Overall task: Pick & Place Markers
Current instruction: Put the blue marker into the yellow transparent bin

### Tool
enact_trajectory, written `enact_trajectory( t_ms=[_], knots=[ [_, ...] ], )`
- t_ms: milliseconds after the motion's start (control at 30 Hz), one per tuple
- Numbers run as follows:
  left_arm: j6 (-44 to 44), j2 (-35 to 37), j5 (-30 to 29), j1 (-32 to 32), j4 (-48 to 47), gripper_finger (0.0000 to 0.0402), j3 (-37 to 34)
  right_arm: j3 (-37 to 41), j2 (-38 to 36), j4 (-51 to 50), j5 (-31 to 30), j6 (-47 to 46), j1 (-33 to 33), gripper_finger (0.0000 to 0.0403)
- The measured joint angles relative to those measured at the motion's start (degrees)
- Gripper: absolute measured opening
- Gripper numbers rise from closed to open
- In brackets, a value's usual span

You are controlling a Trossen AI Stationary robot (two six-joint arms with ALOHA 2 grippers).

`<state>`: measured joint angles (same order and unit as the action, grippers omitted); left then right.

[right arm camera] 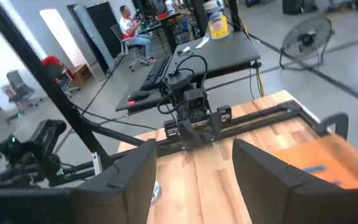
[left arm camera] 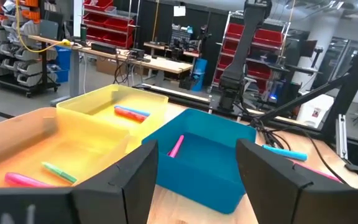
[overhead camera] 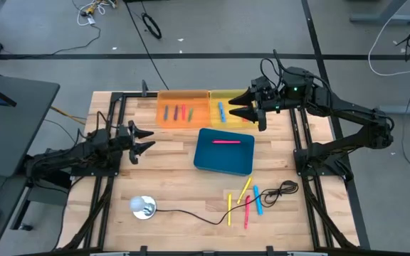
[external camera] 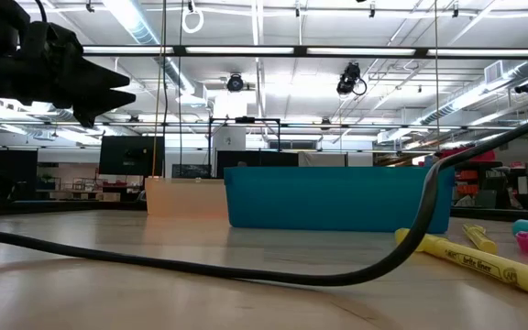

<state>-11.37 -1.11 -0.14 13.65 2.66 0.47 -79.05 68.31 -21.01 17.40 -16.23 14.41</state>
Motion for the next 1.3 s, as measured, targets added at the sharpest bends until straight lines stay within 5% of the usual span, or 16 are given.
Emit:
enact_trajectory(
  t_ms=[267, 467, 700, 900, 1300],
  knots=[
    [0.0, -0.1, -0.1, 0.0, 0.1, 0.0222, 0.0, 0.0, -0.5, -11.3, 11.9, 15.5, -0.1, 0.0210],
    [0.0, 0.0, -0.1, 0.0, 0.4, 0.0222, 0.0, 0.0, -0.8, -24.8, 11.7, 25.9, -0.3, 0.0210],
    [0.0, 0.0, -0.2, 0.0, 0.4, 0.0222, 0.0, 0.0, -1.5, -35.7, 4.2, 25.8, -4.4, 0.0210],
    [0.1, 0.0, -0.2, 0.0, 0.4, 0.0222, 0.0, 0.0, -1.6, -40.5, -2.6, 13.5, -7.6, 0.0210],
    [0.1, 0.0, -0.2, 0.0, 0.4, 0.0222, 0.0, 0.0, -1.6, -46.3, -9.0, -34.1, -7.7, 0.0210]
  ],
)
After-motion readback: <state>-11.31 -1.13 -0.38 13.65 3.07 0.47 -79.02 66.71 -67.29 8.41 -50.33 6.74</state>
